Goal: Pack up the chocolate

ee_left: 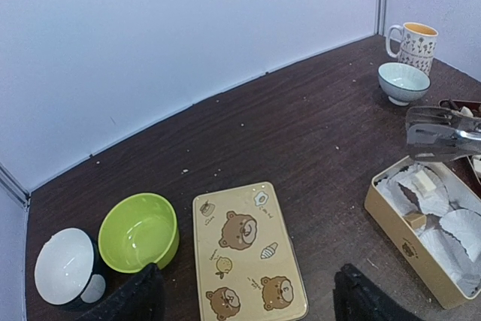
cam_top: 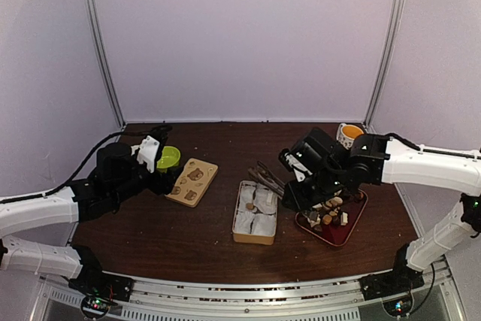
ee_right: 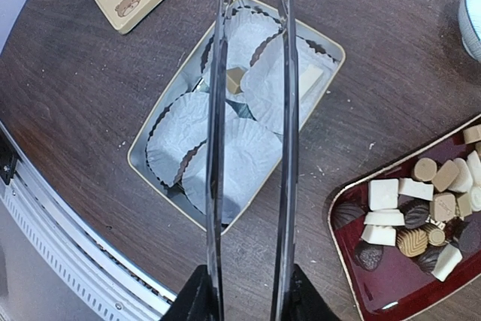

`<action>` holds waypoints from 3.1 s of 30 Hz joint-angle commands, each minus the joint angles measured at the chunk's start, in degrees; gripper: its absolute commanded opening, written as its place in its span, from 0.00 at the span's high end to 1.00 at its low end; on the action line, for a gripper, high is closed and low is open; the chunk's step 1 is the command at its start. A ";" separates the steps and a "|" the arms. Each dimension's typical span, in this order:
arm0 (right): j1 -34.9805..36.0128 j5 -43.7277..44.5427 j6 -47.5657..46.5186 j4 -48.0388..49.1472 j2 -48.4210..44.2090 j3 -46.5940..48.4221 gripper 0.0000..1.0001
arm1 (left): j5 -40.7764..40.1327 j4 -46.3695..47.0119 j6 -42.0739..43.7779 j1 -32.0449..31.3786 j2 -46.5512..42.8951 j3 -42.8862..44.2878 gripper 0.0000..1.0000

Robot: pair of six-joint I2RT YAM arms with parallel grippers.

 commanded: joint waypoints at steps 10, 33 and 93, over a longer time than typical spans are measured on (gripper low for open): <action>0.24 6.74 6.14 -14.16 -19.40 -9.87 0.69 | -0.09 0.66 0.64 0.21 0.47 1.73 0.21; 0.13 -1.83 16.49 -36.73 -41.44 -19.58 0.67 | -0.39 0.60 0.85 0.16 1.98 2.19 0.21; 0.17 4.10 12.81 -36.13 -27.74 -14.51 0.70 | -0.01 0.31 0.85 0.14 2.71 2.53 0.21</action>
